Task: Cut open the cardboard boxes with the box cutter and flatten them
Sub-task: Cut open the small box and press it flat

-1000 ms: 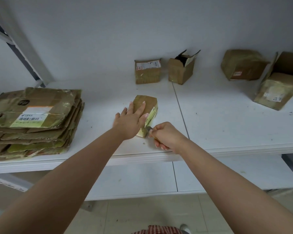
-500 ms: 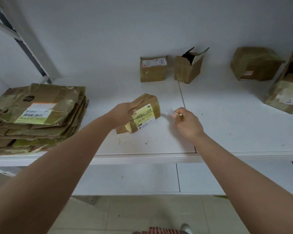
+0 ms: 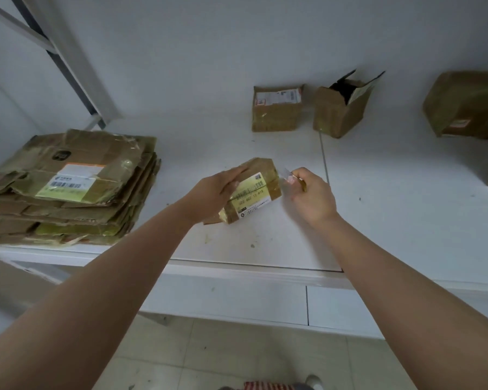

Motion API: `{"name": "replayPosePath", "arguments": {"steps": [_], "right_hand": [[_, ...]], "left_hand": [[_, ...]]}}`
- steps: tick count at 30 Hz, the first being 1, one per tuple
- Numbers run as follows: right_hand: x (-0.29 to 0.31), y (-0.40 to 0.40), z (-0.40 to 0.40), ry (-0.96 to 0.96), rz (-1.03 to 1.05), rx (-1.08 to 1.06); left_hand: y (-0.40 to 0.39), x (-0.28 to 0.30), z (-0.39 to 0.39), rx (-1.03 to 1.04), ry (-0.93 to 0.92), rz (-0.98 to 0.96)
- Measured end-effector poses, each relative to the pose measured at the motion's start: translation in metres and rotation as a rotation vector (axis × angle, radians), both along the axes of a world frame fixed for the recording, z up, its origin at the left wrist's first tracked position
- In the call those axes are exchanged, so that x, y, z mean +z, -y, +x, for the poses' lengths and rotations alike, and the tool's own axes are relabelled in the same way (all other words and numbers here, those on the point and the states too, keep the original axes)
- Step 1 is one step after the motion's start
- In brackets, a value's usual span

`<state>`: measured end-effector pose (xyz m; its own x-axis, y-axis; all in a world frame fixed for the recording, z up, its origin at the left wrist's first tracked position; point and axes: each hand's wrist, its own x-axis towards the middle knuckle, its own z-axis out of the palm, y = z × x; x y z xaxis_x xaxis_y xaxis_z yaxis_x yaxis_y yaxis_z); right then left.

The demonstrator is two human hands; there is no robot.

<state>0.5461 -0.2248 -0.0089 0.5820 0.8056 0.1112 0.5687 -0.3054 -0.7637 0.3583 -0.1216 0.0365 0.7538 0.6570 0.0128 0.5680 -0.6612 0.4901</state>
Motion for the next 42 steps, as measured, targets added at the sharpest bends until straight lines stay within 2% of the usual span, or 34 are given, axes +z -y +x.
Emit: {"name": "replayPosePath", "arguments": {"steps": [6, 14, 18, 25, 29, 33, 38, 40, 42], "right_hand": [[0.0, -0.004, 0.002, 0.121, 0.019, 0.014], [0.003, -0.001, 0.006, 0.41, -0.176, 0.049], [0.003, 0.004, 0.005, 0.532, -0.211, 0.03], [-0.013, 0.029, 0.002, 0.625, -0.226, 0.025], [-0.011, 0.032, 0.0, 0.571, -0.277, 0.025], [-0.009, 0.038, -0.011, 0.425, -0.19, -0.012], [0.0, 0.035, -0.029, 0.426, -0.141, 0.06], [0.001, 0.033, -0.029, 0.424, -0.17, 0.015], [0.0, 0.032, -0.026, 0.418, -0.186, -0.027]], "left_hand": [[0.0, -0.002, 0.001, 0.022, 0.018, 0.021], [0.002, -0.011, 0.003, 0.082, 0.071, 0.124], [0.002, -0.014, 0.004, 0.073, 0.076, 0.157], [0.006, -0.01, 0.006, 0.057, 0.081, 0.139], [0.003, -0.011, 0.005, 0.118, 0.031, 0.138], [0.008, -0.009, 0.005, 0.161, 0.006, 0.109], [0.016, -0.005, 0.0, 0.127, 0.04, 0.08], [0.015, -0.006, -0.008, 0.083, 0.034, 0.012], [0.013, -0.009, -0.019, 0.029, 0.079, -0.151]]}}
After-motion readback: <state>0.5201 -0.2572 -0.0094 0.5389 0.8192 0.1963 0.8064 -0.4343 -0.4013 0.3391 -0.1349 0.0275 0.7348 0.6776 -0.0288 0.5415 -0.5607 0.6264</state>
